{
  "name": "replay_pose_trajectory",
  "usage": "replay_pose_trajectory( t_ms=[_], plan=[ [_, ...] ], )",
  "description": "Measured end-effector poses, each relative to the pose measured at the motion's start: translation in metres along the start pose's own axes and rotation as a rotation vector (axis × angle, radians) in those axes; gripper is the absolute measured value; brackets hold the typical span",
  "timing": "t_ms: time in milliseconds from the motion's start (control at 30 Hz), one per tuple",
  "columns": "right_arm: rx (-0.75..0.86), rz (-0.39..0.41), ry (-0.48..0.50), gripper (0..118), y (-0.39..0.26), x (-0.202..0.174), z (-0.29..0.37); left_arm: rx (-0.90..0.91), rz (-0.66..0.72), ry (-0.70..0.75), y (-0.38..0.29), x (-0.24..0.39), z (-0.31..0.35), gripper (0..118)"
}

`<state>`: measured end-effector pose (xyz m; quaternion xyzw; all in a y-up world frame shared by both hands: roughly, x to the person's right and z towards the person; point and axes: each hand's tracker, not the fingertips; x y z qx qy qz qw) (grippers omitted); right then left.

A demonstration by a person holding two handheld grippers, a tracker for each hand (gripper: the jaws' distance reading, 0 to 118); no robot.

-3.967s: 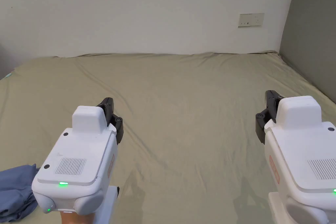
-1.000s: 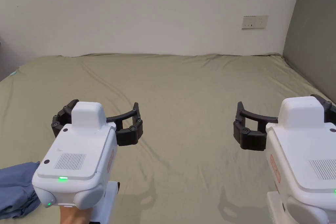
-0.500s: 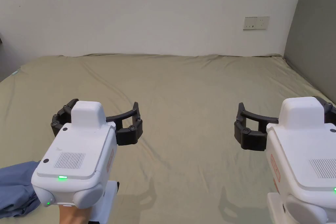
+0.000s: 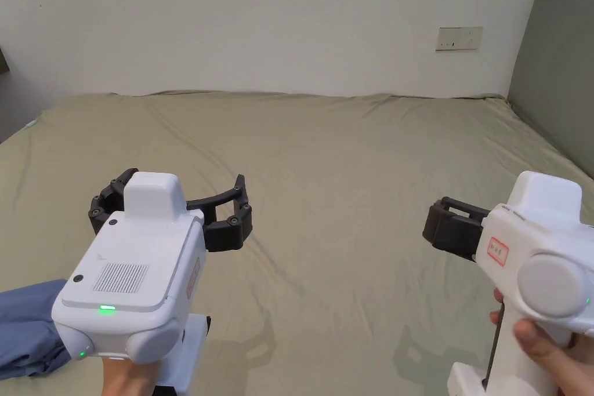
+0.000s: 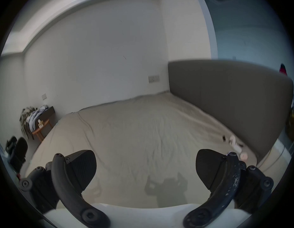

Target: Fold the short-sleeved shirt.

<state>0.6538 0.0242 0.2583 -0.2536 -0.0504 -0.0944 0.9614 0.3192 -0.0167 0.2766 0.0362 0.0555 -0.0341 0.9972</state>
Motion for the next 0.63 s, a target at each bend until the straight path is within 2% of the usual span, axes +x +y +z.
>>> replay_pose_trajectory(
  t_ms=[33,133,267,367,533,633],
  plan=[
    [-0.031,-0.024,0.001,118,0.001,0.001,-0.001,0.001,0.001,0.0,0.0,0.0,0.0,118],
    [-0.073,-0.034,0.021,118,0.006,0.003,-0.002,0.003,0.002,0.002,0.001,-0.001,-0.001,118],
    [-0.049,0.009,-0.012,118,0.005,-0.002,-0.001,0.006,0.001,0.003,0.001,0.0,-0.001,118],
    [-0.006,0.094,-0.016,118,0.003,-0.007,-0.002,0.004,0.0,0.001,0.001,0.0,-0.001,118],
    [0.011,0.084,-0.029,118,0.001,-0.008,-0.005,0.003,-0.002,0.003,0.001,0.001,-0.002,118],
    [0.094,0.116,-0.043,118,-0.001,-0.01,-0.004,0.003,0.0,0.003,0.0,0.0,-0.002,118]
  ],
)
